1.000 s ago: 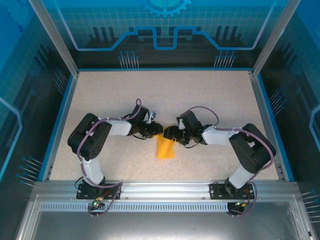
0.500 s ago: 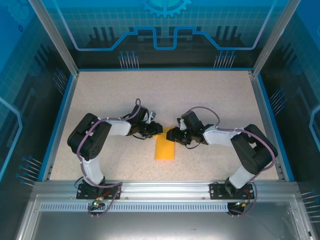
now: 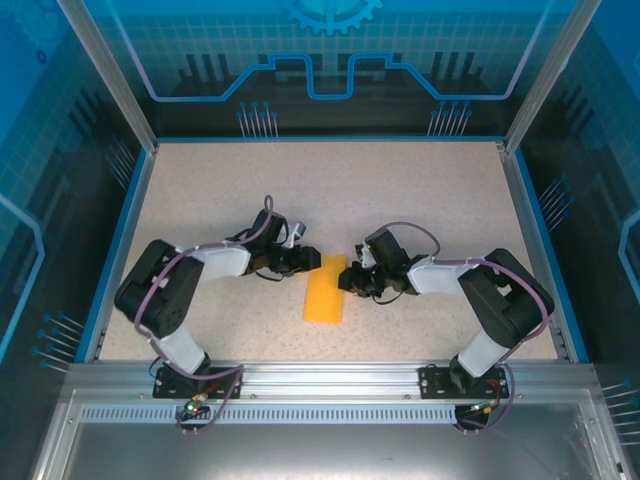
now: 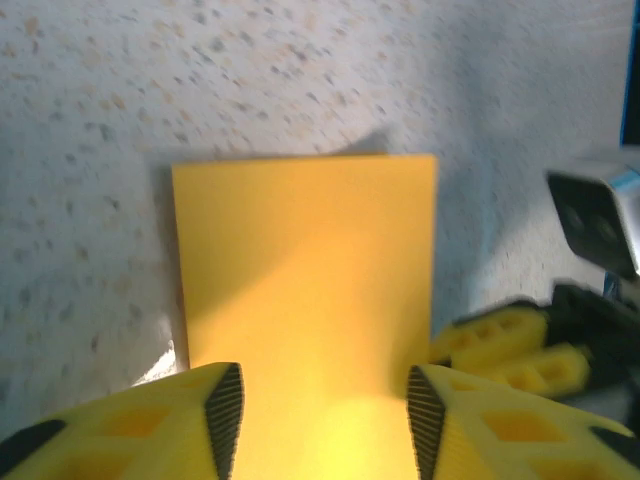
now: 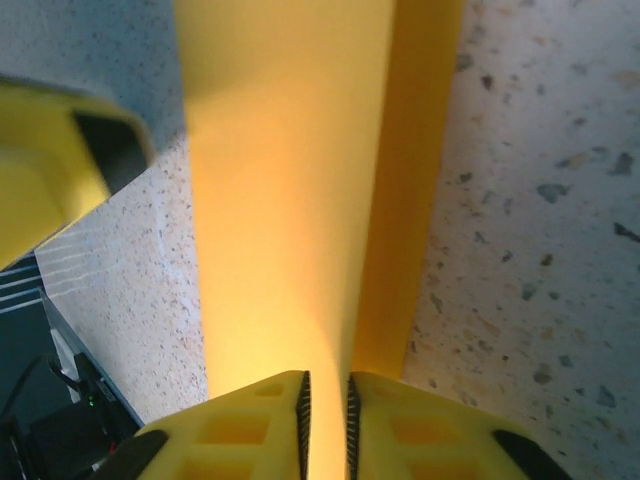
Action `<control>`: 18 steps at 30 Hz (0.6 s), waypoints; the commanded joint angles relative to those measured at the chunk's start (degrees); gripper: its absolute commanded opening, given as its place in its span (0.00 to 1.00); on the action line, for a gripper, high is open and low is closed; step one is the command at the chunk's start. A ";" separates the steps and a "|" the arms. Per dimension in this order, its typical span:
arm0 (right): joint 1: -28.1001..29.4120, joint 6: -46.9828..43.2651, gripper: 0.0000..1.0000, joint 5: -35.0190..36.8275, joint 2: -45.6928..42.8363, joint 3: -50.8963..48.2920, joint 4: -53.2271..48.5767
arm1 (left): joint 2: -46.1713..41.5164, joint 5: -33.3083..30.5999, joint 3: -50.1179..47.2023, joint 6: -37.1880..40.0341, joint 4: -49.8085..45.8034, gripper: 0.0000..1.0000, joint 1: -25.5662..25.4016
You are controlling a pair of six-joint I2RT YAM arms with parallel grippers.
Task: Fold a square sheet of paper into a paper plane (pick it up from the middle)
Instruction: Third fold the triangle at the center of the table.
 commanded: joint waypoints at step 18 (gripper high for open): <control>-0.46 6.02 0.11 -3.53 0.46 3.91 -2.63 | -23.69 -31.49 -10.46 20.28 -11.33 0.67 -30.21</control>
